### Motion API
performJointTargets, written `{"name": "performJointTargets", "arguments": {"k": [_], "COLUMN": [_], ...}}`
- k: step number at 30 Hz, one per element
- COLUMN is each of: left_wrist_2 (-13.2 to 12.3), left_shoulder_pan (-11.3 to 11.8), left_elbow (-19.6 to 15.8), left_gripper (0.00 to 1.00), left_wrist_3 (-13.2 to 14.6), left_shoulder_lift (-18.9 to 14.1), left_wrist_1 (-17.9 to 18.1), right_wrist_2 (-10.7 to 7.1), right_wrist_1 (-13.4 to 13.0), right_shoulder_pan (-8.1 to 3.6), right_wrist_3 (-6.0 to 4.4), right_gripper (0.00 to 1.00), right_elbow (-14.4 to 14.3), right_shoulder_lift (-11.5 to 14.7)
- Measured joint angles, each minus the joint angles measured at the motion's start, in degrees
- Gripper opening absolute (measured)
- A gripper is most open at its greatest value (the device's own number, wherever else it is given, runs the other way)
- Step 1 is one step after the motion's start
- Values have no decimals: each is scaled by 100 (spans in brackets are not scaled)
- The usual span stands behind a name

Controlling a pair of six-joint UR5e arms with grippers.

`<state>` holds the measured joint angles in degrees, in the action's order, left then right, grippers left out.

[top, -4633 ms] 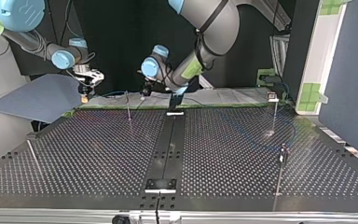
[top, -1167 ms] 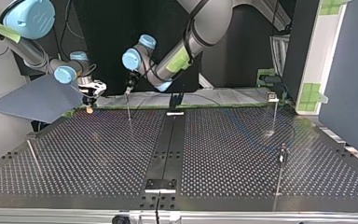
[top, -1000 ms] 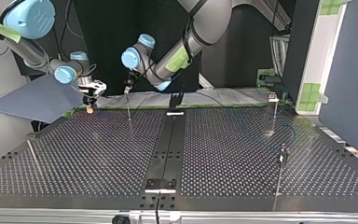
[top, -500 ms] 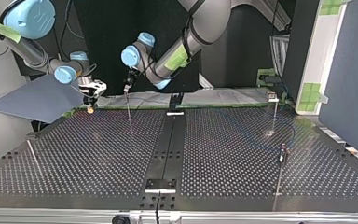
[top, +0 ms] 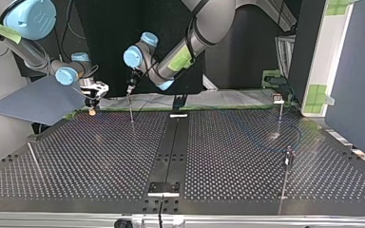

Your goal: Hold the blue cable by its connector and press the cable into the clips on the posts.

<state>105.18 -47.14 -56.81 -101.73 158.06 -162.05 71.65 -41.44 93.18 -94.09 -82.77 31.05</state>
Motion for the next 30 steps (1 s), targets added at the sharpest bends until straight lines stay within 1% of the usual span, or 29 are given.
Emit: {"name": "performJointTargets", "arguments": {"k": [4,8,11,15,18,21,27,30], "left_wrist_2": [46,196,334,544,700,857,1167,1313], "left_shoulder_pan": [-29,-148,-280,-488,-611,-646,-603,-547], "left_elbow": [-16,-132,-263,-471,-627,-795,-1115,-1262], "left_gripper": [100,100,100,100,100,100,100,100], "left_wrist_3": [45,195,289,294,242,172,-97,-240], "left_shoulder_lift": [-31,-160,-295,-503,-659,-828,-1148,-1295], "left_wrist_1": [-51,-150,-93,91,245,414,705,713], "right_wrist_2": [-3,-8,-9,-10,-43,-74,-89,-105], "right_wrist_1": [0,1,1,4,2,1,21,29], "right_shoulder_pan": [-2,-4,-10,-19,-19,-21,-28,-33], "right_wrist_3": [-1,-2,-2,-2,-2,-2,-7,-21], "right_gripper": [0,0,0,0,0,0,0,0], "right_elbow": [0,0,0,0,0,1,1,1], "right_shoulder_lift": [0,0,0,0,1,2,2,3]}}
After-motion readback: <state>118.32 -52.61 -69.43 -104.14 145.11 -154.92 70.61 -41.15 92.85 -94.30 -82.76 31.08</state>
